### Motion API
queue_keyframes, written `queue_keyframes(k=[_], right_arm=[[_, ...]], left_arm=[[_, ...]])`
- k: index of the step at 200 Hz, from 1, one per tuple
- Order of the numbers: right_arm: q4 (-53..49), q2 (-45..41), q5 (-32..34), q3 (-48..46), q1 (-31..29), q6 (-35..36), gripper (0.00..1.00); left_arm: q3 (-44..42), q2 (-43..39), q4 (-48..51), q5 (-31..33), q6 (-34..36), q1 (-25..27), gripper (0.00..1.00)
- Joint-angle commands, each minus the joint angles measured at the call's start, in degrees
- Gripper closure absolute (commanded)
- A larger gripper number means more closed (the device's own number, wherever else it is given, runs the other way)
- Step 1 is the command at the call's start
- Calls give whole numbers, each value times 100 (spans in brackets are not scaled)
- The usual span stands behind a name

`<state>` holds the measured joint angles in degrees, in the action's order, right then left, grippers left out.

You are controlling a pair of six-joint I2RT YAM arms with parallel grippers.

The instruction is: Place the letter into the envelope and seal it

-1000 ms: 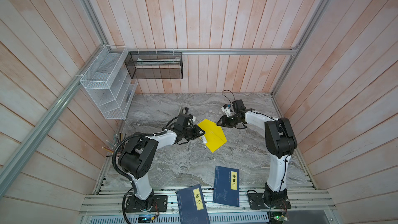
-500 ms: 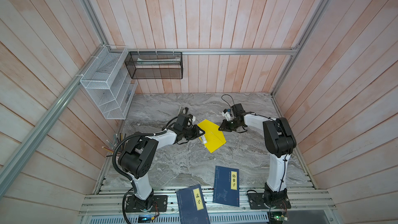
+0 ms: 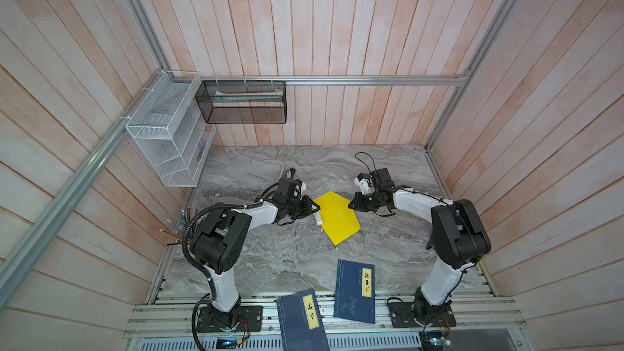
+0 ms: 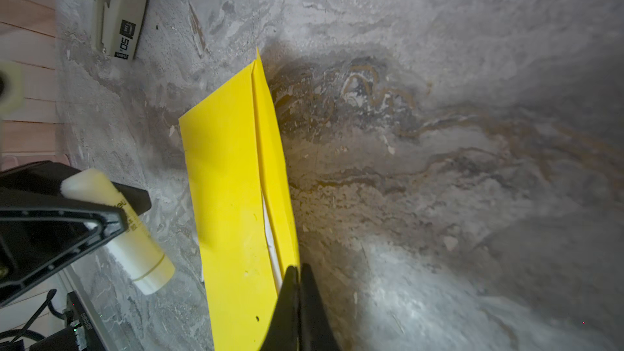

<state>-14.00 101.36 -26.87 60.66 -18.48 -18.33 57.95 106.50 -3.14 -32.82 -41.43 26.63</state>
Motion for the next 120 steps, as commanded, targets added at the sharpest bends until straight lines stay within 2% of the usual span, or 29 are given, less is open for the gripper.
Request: queue_keyframes(k=[1,61,120], right_arm=[[112,-253,473,-163,-121,-93,100],[-146,-290,693,-55,-473,249,100],[-138,-301,625,-107,-613,342,92]], left_arm=[[183,182,41,-164,136,-20,100],[354,431,144,-226,179,0,100],[523,601,353,-102,315,60,100]])
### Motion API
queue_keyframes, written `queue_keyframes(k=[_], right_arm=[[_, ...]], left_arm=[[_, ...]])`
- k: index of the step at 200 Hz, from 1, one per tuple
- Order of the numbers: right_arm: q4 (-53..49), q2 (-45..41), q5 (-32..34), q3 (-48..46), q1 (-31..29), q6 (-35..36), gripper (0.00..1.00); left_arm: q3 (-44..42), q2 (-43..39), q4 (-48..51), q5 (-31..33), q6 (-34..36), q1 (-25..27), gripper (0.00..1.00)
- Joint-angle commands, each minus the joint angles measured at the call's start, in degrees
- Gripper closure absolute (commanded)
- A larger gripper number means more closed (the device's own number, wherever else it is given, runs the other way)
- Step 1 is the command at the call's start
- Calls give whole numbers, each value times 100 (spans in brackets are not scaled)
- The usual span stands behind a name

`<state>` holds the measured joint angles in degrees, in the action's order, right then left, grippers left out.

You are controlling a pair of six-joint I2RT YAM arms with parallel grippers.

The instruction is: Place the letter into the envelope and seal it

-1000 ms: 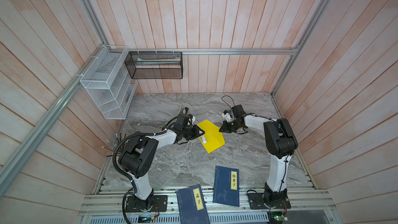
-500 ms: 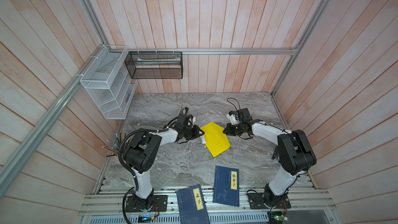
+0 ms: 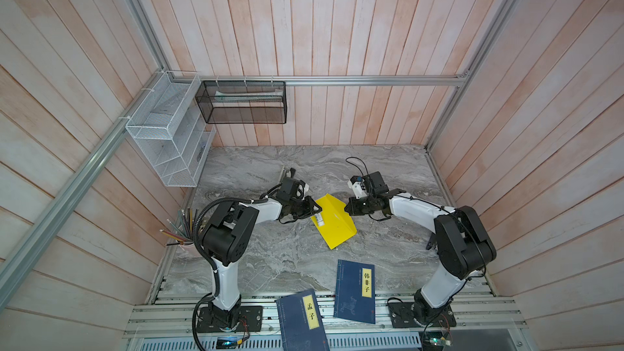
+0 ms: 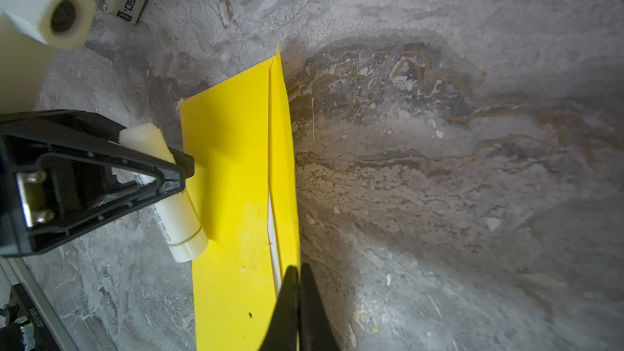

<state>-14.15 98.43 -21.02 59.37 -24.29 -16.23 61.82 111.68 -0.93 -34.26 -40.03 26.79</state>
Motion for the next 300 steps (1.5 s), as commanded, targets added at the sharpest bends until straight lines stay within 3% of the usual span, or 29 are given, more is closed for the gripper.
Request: queue_keyframes(k=[1,57,113,152,206,243,259,300], right_arm=[[-123,-8,38,22,-32,130,92],[-140,-6,-251,56,-66,223,71],[188,-83,-1315,-57,-119,296,60],[208,121,-1502,-38,-120,261,54],[499,404,-1883,-57,-2,40,61],[611,-146,-1100,-195,309,-147,59],[549,-251,-662,-181,494,-235,64],[-40,270,258,283,811,-286,88]], left_arm=[[137,83,134,51,177,45,100],[148,134,256,228,219,86,100],[158,135,354,340,259,90,100],[176,169,358,356,250,83,100],[179,160,417,399,287,84,100],[187,131,444,400,312,88,100],[193,118,440,403,312,90,100],[183,83,451,400,303,86,100]])
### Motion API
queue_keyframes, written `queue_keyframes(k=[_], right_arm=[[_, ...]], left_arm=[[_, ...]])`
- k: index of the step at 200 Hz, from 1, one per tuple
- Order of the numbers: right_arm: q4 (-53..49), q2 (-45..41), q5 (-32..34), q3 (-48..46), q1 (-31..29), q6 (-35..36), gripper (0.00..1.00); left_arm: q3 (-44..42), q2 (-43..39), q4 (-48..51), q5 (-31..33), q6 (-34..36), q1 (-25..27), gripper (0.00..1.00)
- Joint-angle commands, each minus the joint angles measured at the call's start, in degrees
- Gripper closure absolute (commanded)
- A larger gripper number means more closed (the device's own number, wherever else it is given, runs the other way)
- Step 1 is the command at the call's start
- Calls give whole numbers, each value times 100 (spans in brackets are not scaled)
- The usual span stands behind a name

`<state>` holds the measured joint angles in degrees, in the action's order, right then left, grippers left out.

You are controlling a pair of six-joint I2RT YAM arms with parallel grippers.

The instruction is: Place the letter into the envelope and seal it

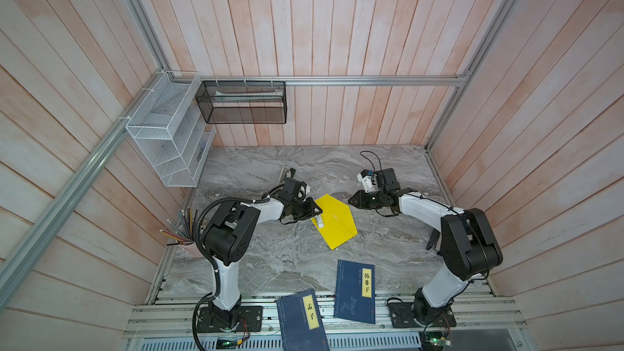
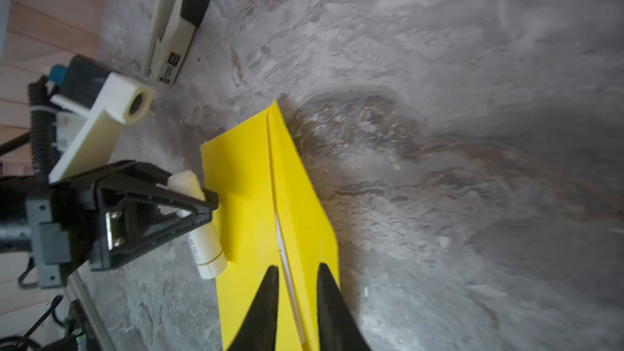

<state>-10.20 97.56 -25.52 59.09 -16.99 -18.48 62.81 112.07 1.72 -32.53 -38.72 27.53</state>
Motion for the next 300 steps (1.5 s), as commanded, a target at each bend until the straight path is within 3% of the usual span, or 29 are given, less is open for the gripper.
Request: queue_keyframes(k=[1,51,135,300], right_arm=[[-446,376,716,330,82,-56,88],[-759,1091,492,823,65,131,100],[-878,1244,-853,882,-107,658,100],[-1209,1485,-979,1091,-737,912,100]], left_arm=[[88,43,183,224,172,9,100],[100,60,164,173,163,15,100],[109,140,83,93,101,16,100],[132,80,128,86,119,13,100]])
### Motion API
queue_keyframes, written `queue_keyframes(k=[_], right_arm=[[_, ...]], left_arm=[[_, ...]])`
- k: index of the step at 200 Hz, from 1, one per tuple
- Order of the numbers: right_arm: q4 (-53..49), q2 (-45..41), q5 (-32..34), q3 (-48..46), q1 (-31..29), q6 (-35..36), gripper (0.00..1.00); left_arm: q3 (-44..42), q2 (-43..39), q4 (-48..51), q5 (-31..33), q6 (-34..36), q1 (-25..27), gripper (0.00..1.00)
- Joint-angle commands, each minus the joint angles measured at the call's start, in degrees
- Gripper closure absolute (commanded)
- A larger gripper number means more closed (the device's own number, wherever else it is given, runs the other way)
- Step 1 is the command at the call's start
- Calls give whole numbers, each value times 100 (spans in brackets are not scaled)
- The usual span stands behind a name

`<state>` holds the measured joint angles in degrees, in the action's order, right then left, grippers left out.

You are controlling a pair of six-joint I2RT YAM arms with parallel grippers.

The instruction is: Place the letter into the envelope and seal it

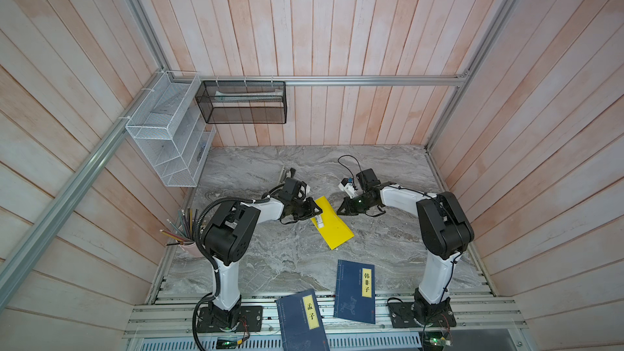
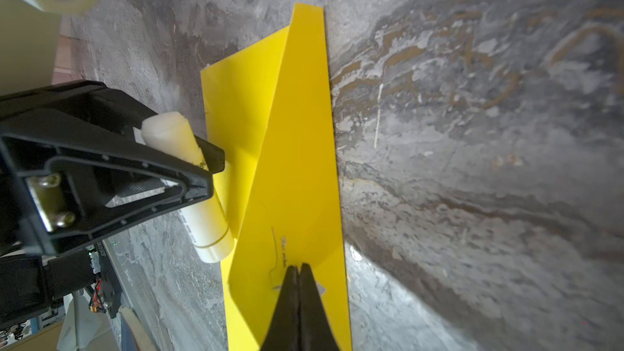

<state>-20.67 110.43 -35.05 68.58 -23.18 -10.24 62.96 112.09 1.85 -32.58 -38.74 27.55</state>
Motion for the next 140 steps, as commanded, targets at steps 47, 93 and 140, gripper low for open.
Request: queue_keyframes(k=[47,93,140], right_arm=[[-170,224,-6,141,-213,75,100],[-192,251,-19,141,-255,79,100],[-277,312,209,166,-360,110,100]], left_arm=[[121,36,114,76,140,8,100],[70,41,71,81,117,13,100],[86,33,81,73,115,13,100]])
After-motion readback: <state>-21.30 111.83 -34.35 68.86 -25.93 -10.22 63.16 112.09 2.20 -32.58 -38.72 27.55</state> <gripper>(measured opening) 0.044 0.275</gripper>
